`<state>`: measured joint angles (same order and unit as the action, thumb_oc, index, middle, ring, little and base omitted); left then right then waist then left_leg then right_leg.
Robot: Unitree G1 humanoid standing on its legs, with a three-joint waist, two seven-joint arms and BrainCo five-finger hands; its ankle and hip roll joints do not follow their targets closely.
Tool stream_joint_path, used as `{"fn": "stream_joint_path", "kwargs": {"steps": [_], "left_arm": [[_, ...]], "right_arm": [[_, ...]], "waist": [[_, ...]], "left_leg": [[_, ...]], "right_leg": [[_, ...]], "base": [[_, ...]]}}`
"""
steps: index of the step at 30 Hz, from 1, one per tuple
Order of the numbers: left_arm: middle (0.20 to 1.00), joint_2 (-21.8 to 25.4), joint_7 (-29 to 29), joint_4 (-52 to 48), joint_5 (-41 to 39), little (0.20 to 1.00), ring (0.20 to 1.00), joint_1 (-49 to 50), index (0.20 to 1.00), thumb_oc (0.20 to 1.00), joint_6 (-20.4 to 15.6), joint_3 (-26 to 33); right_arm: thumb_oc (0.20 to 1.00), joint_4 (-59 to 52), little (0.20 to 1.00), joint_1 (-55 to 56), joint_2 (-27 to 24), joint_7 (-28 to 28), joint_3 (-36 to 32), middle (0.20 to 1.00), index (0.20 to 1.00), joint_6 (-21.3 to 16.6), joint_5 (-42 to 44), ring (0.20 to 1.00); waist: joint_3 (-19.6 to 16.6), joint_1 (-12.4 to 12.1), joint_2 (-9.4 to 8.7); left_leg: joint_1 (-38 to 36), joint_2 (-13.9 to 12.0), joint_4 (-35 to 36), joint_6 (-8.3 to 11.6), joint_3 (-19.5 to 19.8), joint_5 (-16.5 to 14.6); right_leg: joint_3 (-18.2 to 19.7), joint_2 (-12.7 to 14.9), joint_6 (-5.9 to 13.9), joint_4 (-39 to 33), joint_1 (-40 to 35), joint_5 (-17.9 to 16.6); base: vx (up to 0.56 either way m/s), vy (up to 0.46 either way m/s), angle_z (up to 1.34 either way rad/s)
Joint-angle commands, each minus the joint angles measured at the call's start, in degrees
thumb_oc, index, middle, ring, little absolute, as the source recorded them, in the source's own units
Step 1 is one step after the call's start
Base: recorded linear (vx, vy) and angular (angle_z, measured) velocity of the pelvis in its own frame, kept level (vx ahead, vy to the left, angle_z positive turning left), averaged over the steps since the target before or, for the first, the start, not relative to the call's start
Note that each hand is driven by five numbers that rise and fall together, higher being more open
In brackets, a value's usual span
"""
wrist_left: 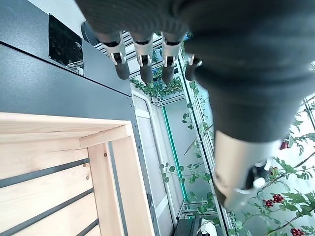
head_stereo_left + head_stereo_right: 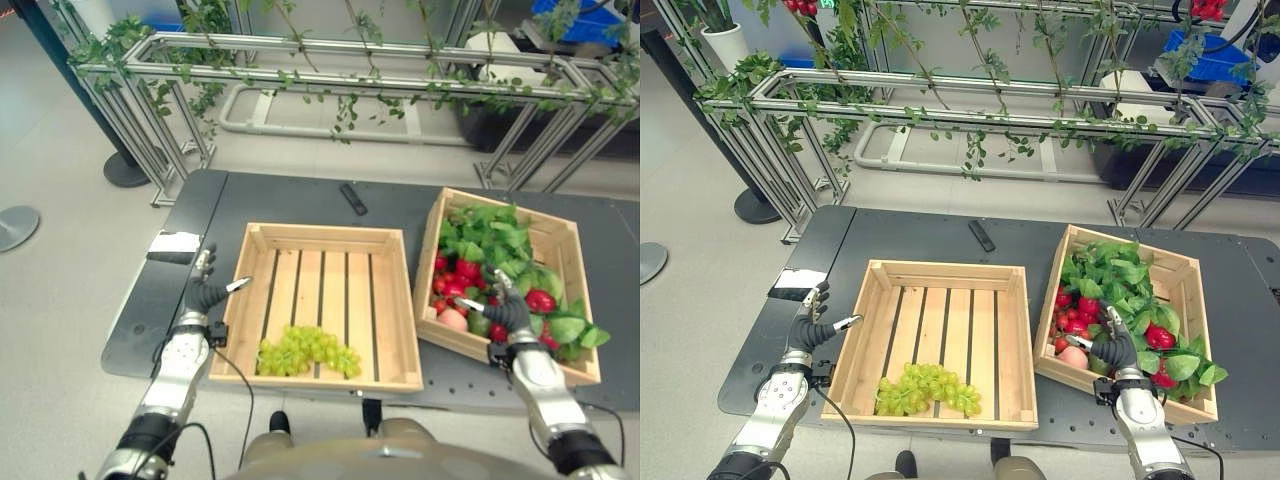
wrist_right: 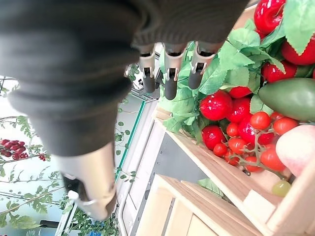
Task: Pick up the fruits from the basket on one side to the basket on the other side
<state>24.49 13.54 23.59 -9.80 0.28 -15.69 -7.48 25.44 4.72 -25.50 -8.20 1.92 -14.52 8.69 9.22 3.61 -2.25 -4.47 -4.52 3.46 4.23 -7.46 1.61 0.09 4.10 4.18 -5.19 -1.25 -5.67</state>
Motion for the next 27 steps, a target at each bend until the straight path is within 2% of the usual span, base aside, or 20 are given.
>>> {"fn": "stream_joint_path", "kwargs": {"steps": [1, 27], "left_arm": [[1.000, 1.7, 1.3, -1.1, 0.1, 1.000, 1.000, -0.9, 1.000, 1.000, -3.3, 1.6], [1.000, 1.6, 0.7, 0.0, -0.8, 1.000, 1.000, -0.8, 1.000, 1.000, -2.9, 1.4]], "right_arm": [[1.000, -1.0, 1.000, -2.1, 0.2, -1.2, 0.3, 1.000, 1.000, -2.6, 1.6, 1.000], [1.000, -0.7, 1.000, -1.1, 0.3, -1.2, -0.3, 1.000, 1.000, -2.4, 1.8, 1.000]], "waist": [[-2.6, -0.1, -2.59], [-2.8, -0.4, -3.24]], "left_leg": [[4.2, -1.7, -7.7, 0.33, 1.9, -4.2], [3.8, -1.8, -6.4, 0.53, 3.0, -3.6]], "right_leg": [[1.0, 4.2, 5.46, 5.7, 2.6, 4.2], [0.1, 3.9, 5.48, 6.3, 2.2, 5.0]], "base": [[0.00, 0.000, 0.00], [0.00, -0.001, 0.01]]}}
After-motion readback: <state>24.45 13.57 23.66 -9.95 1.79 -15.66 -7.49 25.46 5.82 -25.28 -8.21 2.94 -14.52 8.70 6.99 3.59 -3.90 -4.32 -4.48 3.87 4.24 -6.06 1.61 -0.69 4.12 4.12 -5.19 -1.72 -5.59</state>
